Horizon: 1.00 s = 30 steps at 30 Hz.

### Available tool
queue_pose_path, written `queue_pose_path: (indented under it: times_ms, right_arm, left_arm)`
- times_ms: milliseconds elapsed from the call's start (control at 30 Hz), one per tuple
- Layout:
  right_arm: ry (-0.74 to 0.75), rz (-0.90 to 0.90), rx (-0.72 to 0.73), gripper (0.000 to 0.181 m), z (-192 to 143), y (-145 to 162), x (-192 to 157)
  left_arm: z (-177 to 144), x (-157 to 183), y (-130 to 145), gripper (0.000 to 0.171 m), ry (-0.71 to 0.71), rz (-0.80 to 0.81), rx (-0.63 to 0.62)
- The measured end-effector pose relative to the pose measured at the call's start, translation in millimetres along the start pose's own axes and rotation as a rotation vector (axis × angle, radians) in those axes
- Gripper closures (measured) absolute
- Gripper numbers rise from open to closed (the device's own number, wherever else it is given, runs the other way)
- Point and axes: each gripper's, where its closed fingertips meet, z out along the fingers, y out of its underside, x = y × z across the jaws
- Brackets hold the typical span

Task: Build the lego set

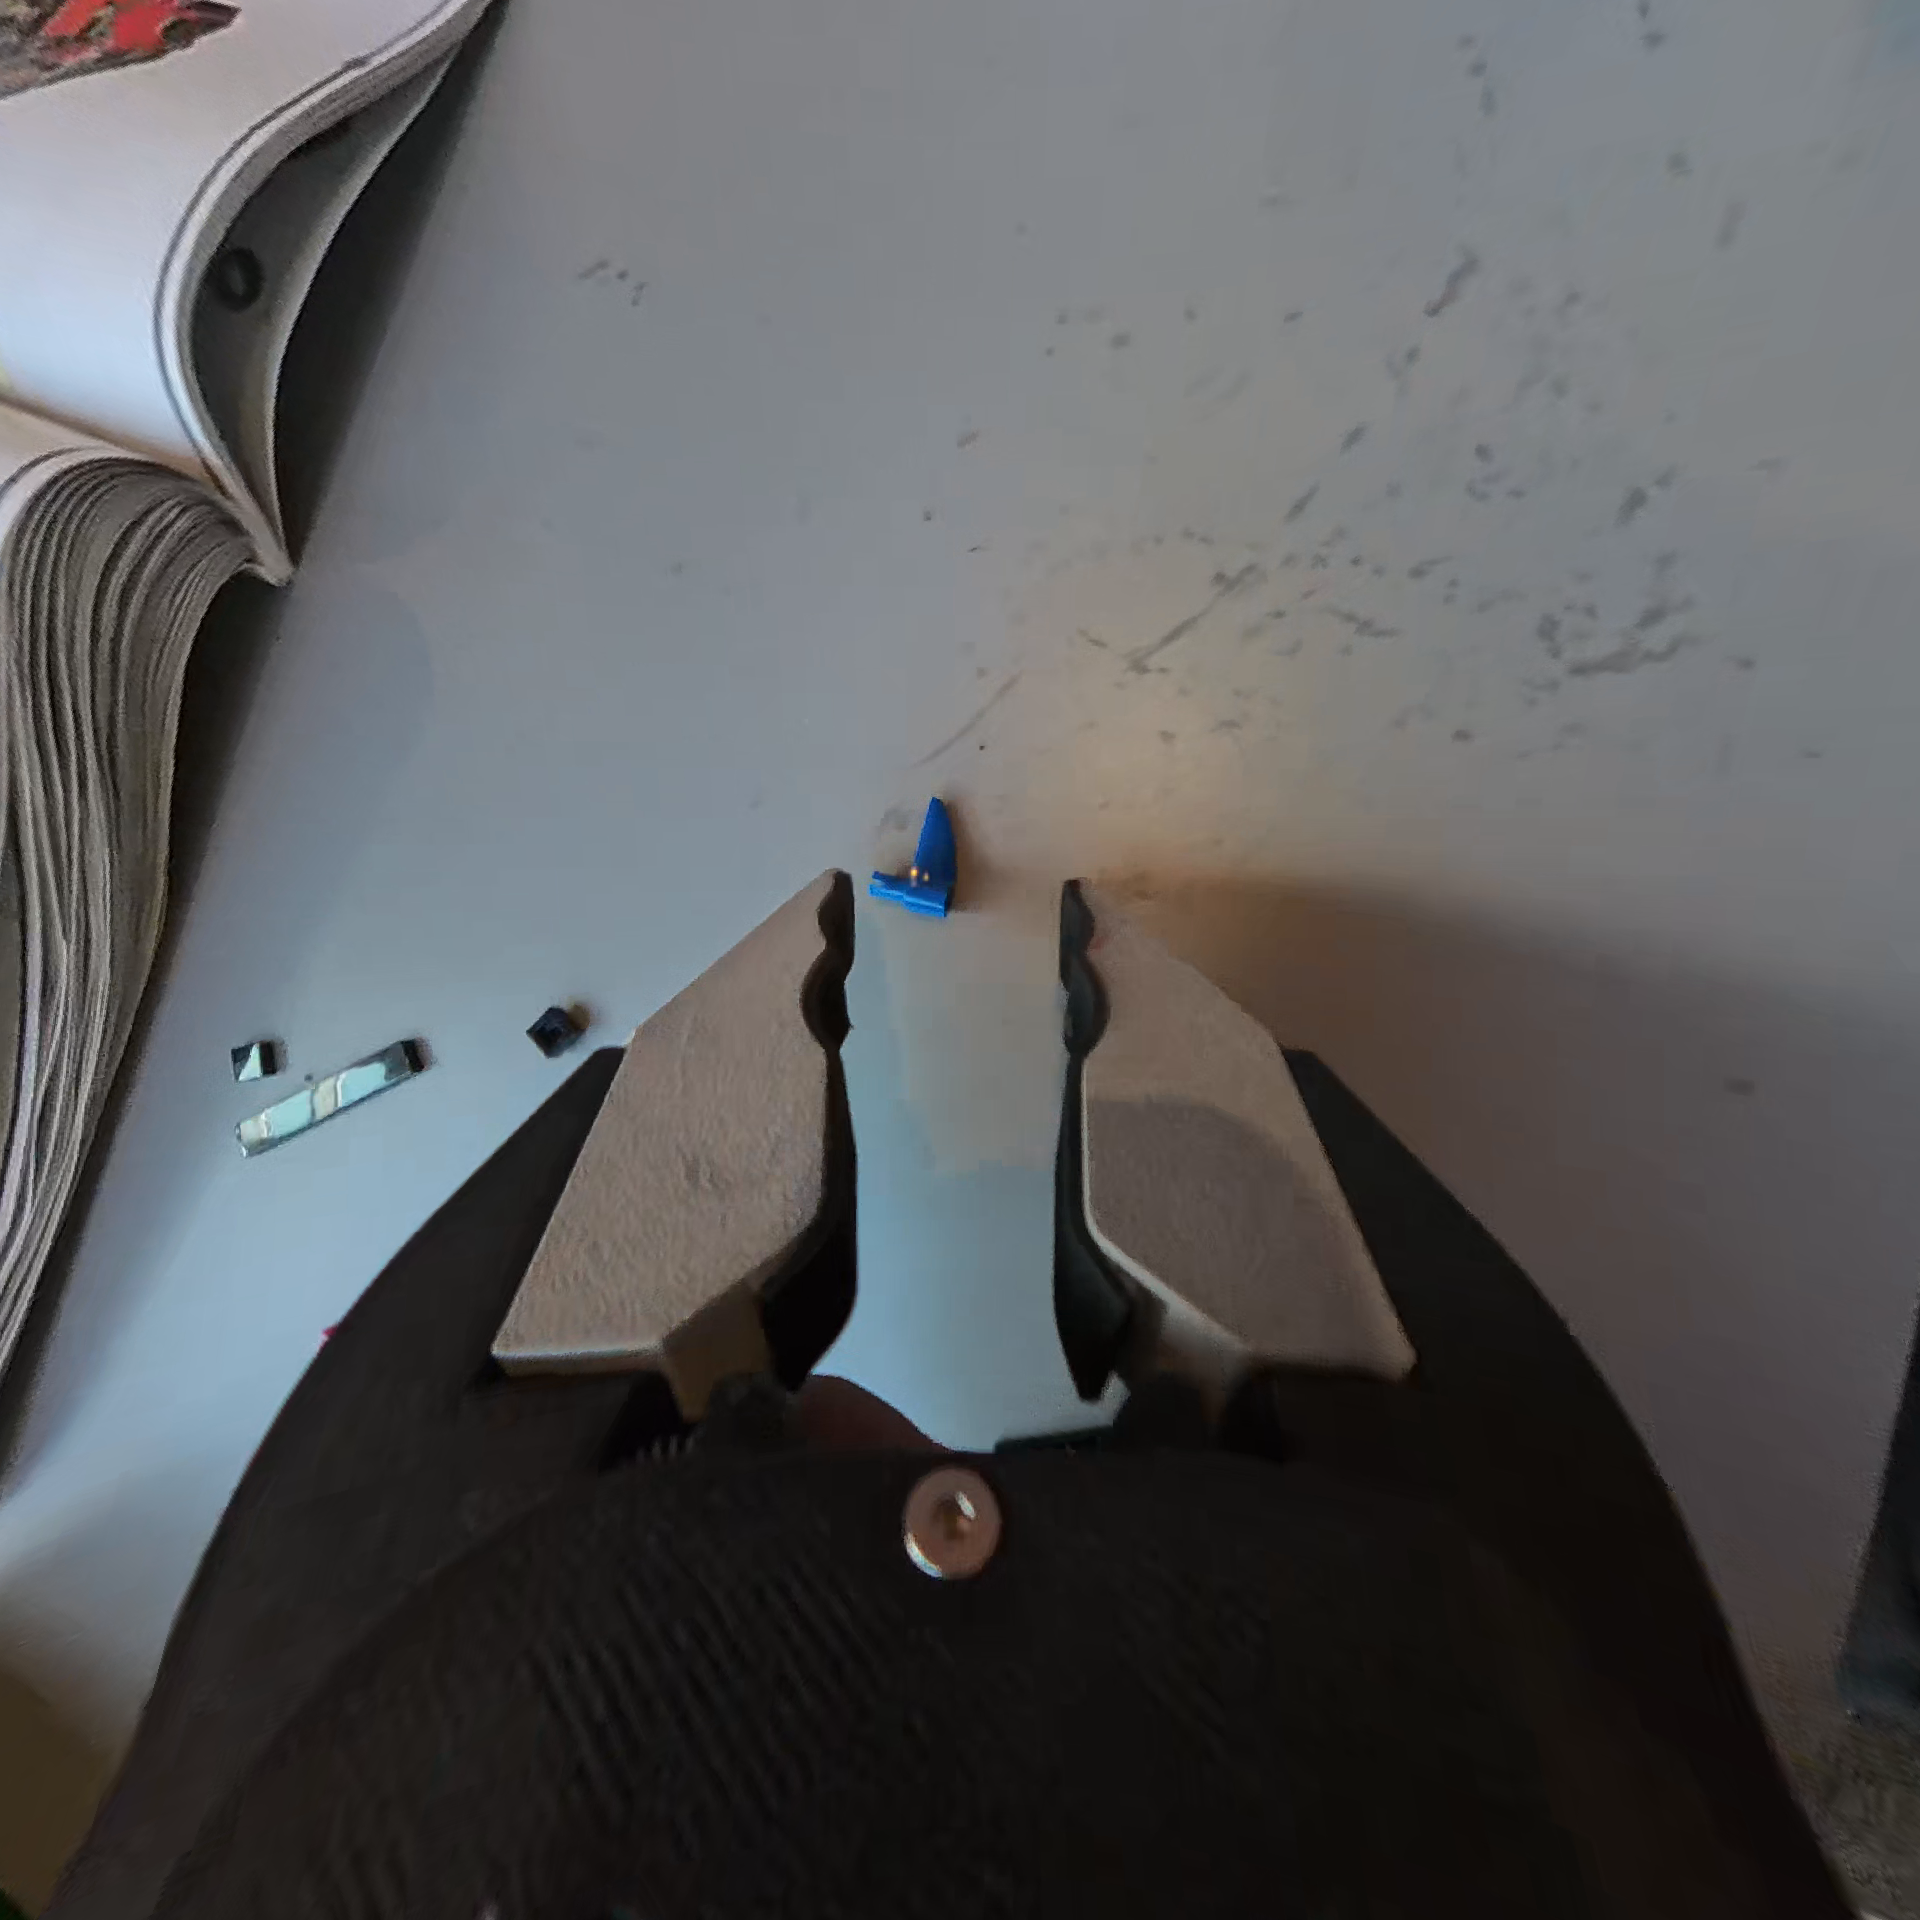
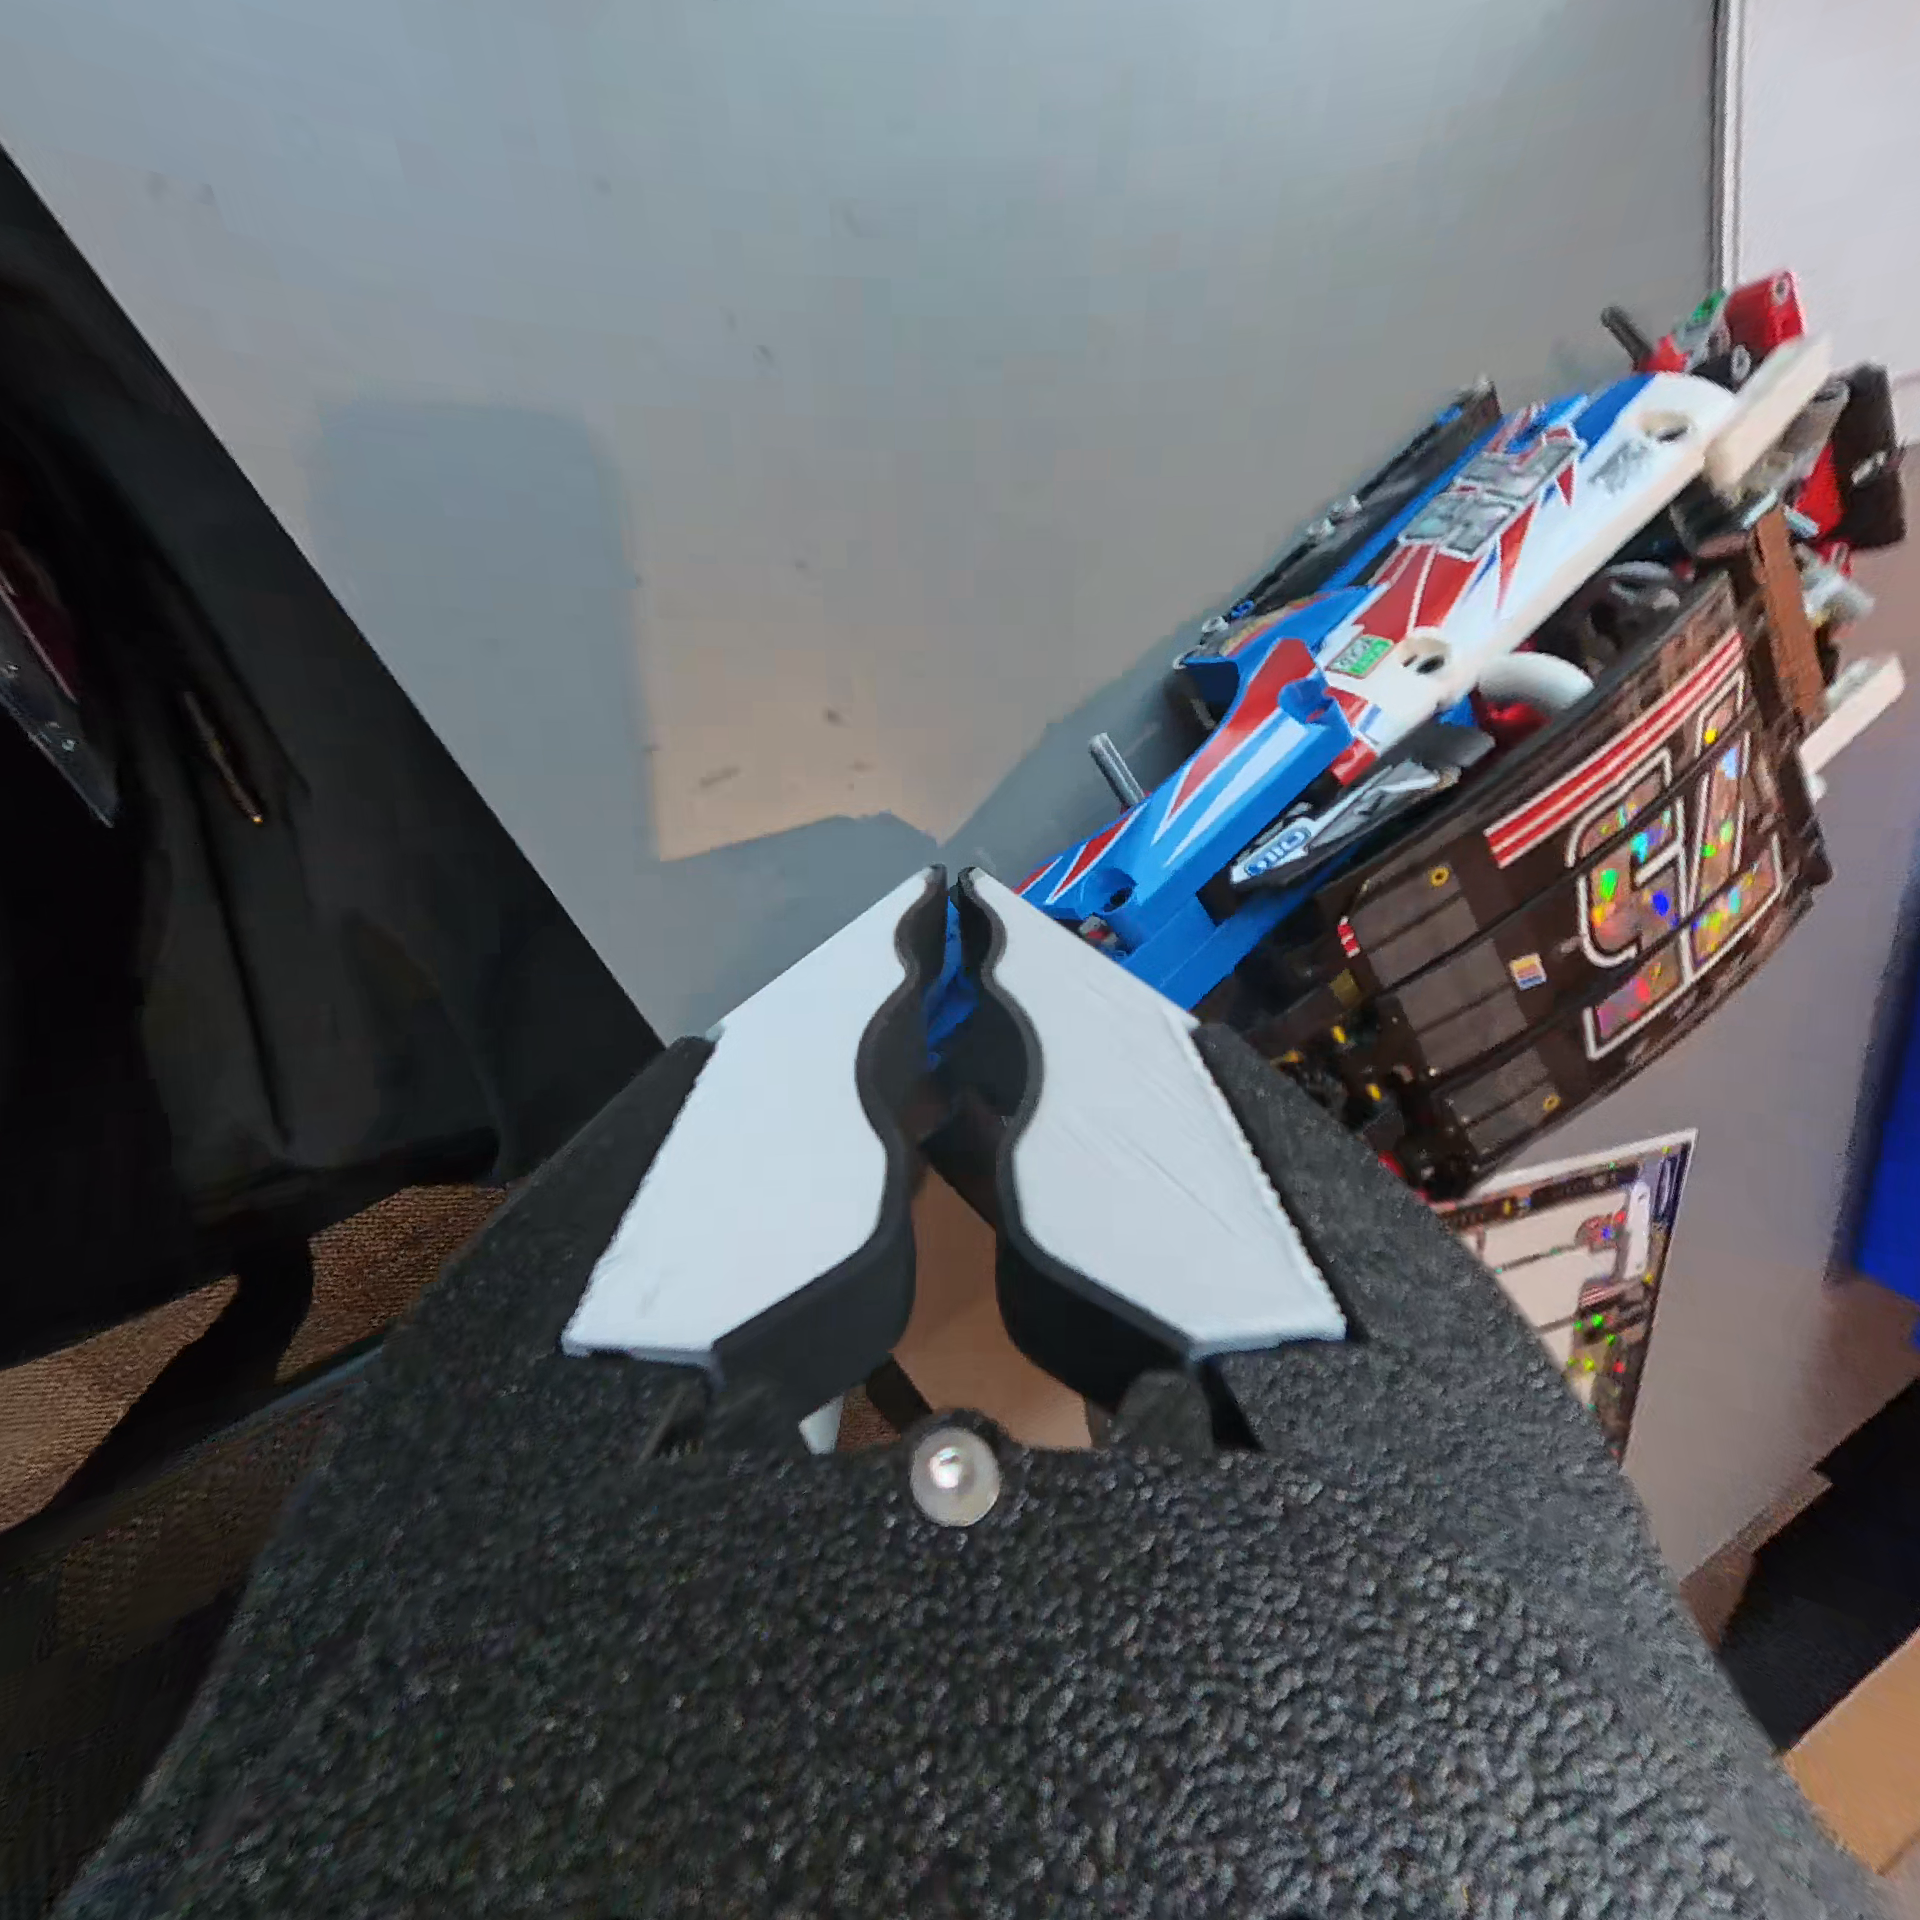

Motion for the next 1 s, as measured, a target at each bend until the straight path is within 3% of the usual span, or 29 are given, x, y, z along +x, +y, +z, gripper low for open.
queue_pose_path:
  times_ms: [133,267,467,667,767,1000]
  right_arm:
    - [-0.011,0.051,0.046,0.169,-9.4,9.1,1.2]
    - [-0.034,0.072,0.216,0.168,-34.8,-4.0,-7.0]
    - [-0.005,0.085,0.397,0.168,-66.5,-19.4,-0.9]
    - [-0.062,0.122,0.565,0.156,-86.8,-44.7,5.5]
    - [-0.069,0.160,0.625,0.141,-89.4,-54.1,13.1]
    - [-0.063,0.108,0.769,0.135,-100.8,-76.5,17.0]
  left_arm:
    - [3.5,-4.2,0.2,0.140,0.017,0.058,0.005]
    - [3.2,-4.7,2.6,0.146,0.035,0.028,0.010]
    - [-3.0,-6.0,2.7,0.128,-0.005,0.034,0.002]
    - [-2.5,-14.0,10.0,0.127,0.030,-0.040,0.007]
    - [1.3,-9.9,7.6,0.129,0.069,-0.045,0.023]
    - [4.5,-10.5,6.8,0.128,0.138,-0.050,-0.002]
